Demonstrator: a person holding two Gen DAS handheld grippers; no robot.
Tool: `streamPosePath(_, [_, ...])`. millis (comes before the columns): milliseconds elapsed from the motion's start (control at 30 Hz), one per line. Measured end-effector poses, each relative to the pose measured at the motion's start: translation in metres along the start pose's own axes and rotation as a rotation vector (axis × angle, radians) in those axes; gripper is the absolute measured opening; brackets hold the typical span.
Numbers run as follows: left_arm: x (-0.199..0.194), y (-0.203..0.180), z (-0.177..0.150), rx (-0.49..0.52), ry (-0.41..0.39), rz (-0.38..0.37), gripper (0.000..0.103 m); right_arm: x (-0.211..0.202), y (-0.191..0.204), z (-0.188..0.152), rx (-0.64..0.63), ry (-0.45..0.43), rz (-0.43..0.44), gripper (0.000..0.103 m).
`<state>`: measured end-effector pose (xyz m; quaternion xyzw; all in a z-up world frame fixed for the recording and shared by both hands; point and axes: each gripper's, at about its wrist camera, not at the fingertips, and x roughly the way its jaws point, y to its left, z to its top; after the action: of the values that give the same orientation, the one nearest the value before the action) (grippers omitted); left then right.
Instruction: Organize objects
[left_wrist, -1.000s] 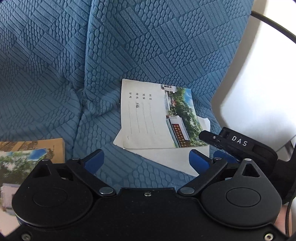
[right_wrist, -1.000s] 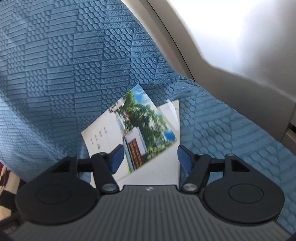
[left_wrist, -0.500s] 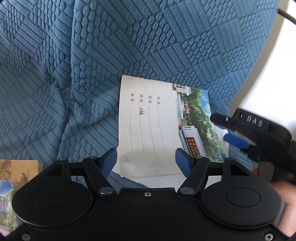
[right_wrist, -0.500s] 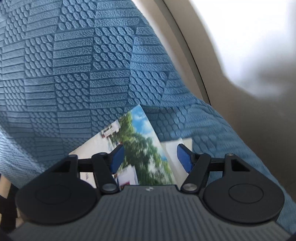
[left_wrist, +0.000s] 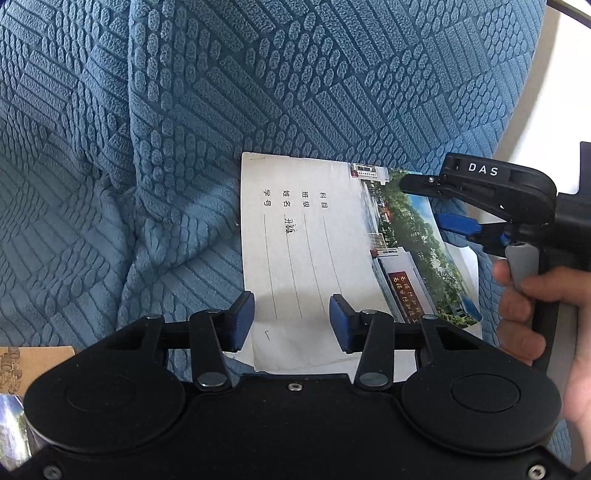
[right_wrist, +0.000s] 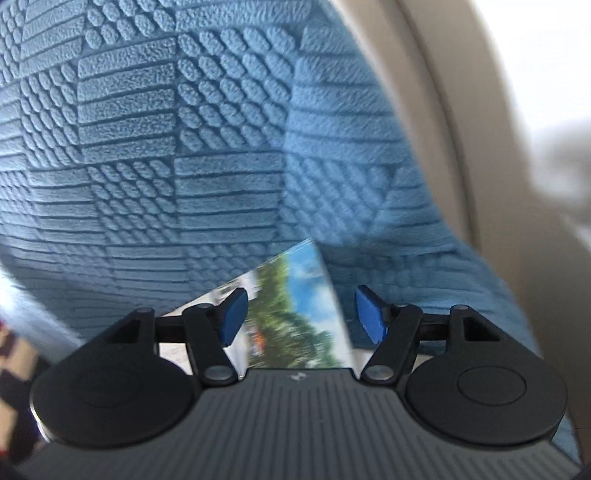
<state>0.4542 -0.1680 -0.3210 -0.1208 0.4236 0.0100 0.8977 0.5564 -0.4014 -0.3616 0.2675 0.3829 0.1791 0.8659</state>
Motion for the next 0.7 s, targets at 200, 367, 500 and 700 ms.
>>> streamPosePath(200, [0.0, 0.005, -0.001, -0.034, -0.003, -0.029, 0.042, 0.0, -0.029, 0.011, 0.135, 0.055, 0.157, 0.074])
streamPosePath(367, [0.0, 0.006, -0.001, -0.025, -0.016, -0.021, 0.042, -0.019, -0.047, 0.02, 0.256, 0.015, 0.455, 0.074])
streamPosePath(500, [-0.001, 0.005, -0.002, -0.017, -0.031, -0.02, 0.042, -0.029, -0.038, 0.021, 0.236, 0.032, 0.641, 0.073])
streamPosePath(700, [-0.001, 0.01, 0.002, -0.035, -0.033, -0.03, 0.042, -0.001, -0.031, 0.015, 0.18, 0.177, 0.41, 0.024])
